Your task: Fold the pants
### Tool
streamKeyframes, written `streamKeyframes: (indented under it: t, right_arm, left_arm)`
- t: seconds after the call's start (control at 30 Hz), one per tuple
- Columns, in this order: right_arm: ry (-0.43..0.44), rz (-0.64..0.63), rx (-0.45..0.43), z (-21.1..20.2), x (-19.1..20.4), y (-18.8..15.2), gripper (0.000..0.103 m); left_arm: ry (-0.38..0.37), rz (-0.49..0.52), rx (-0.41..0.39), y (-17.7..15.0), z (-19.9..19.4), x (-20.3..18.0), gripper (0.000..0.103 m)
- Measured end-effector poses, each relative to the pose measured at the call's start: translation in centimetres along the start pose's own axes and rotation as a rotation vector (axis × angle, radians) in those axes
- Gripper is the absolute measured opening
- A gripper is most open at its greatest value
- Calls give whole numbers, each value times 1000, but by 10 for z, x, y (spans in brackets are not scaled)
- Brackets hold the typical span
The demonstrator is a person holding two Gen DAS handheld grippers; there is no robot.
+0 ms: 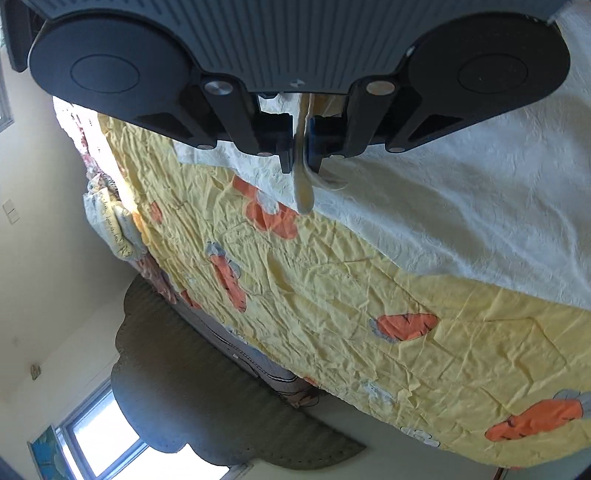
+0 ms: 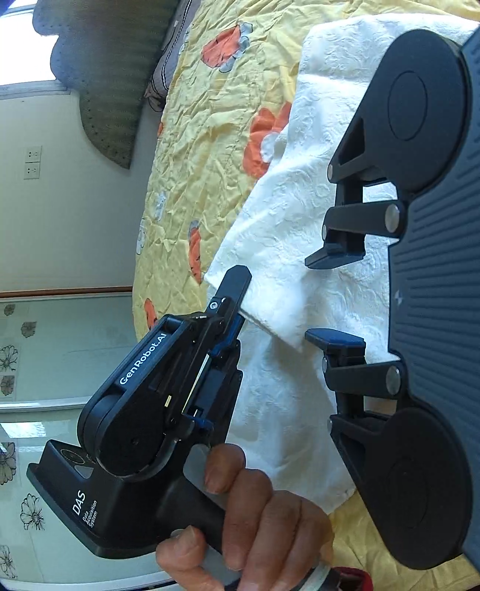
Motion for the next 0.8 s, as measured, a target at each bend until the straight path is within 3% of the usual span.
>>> streamKeyframes:
  t: [0.1, 0.13, 0.17, 0.33, 0.47, 0.53, 0.57, 0.67, 0.8]
  right_arm:
    - [-2, 3, 60, 13, 1, -9, 44]
    - [-4, 7, 63, 13, 1, -11, 44]
    - [-10, 19, 52, 10, 1, -11, 44]
    - [-21, 27, 29, -7, 0, -12, 44]
    - [-53, 24, 31, -9, 3, -19, 44]
    - [-60, 63, -6, -16, 1, -15, 45]
    - [-73, 74, -27, -20, 1, -13, 45]
    - [-112, 78, -34, -20, 1, -16, 52]
    - [-124, 108, 7, -10, -3, -28, 55]
  left_arm:
    - [92, 21, 53, -8, 11, 14, 10]
    - [112, 17, 58, -12, 11, 18, 16]
    - [117, 13, 48, -13, 6, 21, 31]
    - [160, 30, -18, -7, -20, 23, 37]
    - [330, 107, -34, -12, -38, 29, 39]
    - [416, 155, -50, -15, -50, 32, 45]
    - [453, 178, -67, -17, -57, 34, 53]
    - [551, 244, -103, -22, -76, 37, 69]
    - [627, 283, -99, -29, -86, 46, 71]
Point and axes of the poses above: each gripper's, at about its wrist camera, not at the fingertips, and z roughly the way its jaws point, x to its left, y to its top, the point moved 8 cm from there along z, roughly the way its jaws point, and after that the axes turned 13 degrees about -y, right-handed, at the moved point
